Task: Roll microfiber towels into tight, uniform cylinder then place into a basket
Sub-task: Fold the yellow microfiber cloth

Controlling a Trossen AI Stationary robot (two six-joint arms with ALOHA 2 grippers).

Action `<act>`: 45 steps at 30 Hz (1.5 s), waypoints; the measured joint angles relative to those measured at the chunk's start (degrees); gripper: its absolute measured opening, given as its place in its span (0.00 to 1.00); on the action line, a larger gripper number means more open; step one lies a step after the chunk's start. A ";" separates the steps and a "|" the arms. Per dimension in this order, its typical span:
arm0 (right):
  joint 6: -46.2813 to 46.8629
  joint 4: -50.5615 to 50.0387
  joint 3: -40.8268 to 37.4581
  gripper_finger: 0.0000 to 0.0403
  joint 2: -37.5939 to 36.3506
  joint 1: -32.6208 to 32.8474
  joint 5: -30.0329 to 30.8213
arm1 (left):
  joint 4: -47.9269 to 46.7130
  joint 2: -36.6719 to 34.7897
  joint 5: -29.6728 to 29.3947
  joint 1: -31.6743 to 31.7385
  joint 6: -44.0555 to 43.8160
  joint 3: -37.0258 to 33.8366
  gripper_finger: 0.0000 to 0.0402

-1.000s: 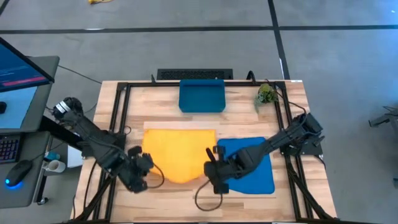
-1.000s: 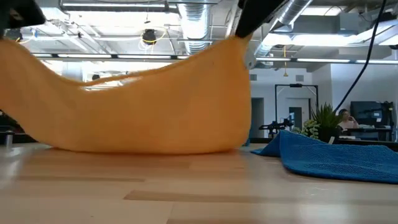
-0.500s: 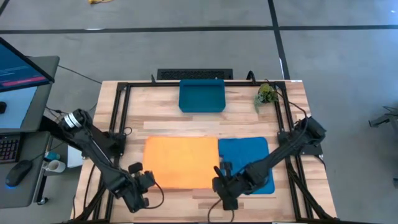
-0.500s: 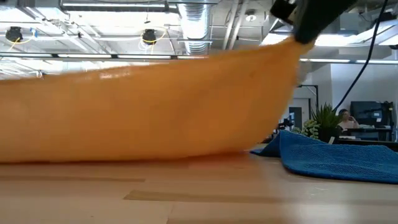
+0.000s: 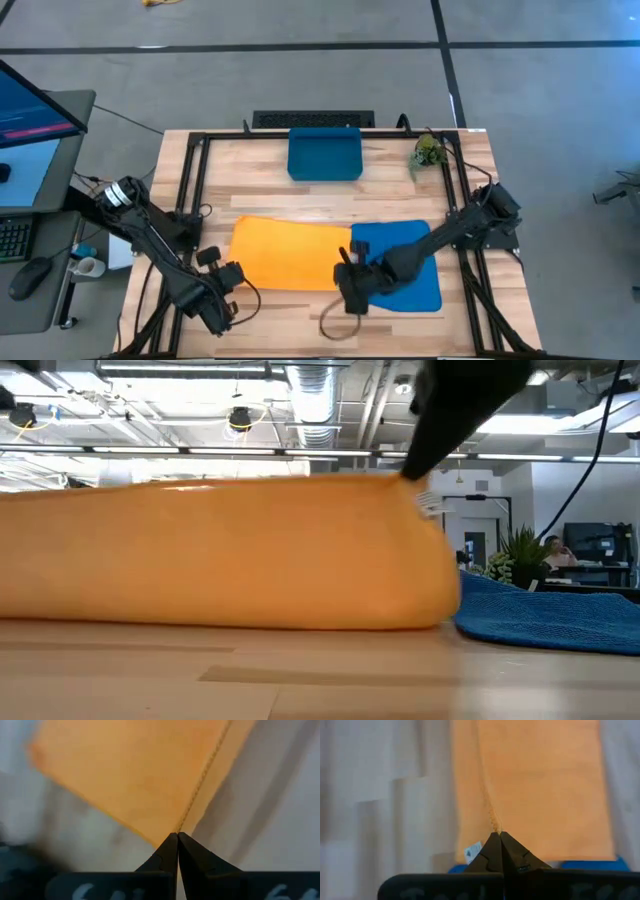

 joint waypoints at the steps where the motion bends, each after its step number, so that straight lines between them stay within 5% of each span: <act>1: 0.02 -0.27 -0.15 0.01 0.00 -0.88 0.00 | -2.60 0.00 -1.52 0.17 -1.12 1.23 0.00; 8: 0.02 -3.00 -0.18 0.00 0.00 -5.29 0.44 | -17.36 -0.02 -10.14 3.45 -6.79 6.83 0.00; 20: 0.42 0.96 -8.08 0.00 0.02 -9.39 0.87 | -17.74 -0.02 -19.64 16.12 -0.17 2.22 0.00; 33: 0.11 3.19 -10.35 0.00 0.02 -12.88 2.21 | -11.84 0.68 -21.41 26.56 11.01 2.07 0.00; 45: -0.39 4.38 -10.35 0.01 0.02 -13.92 2.34 | -4.65 0.63 -18.57 30.30 13.71 -6.21 0.00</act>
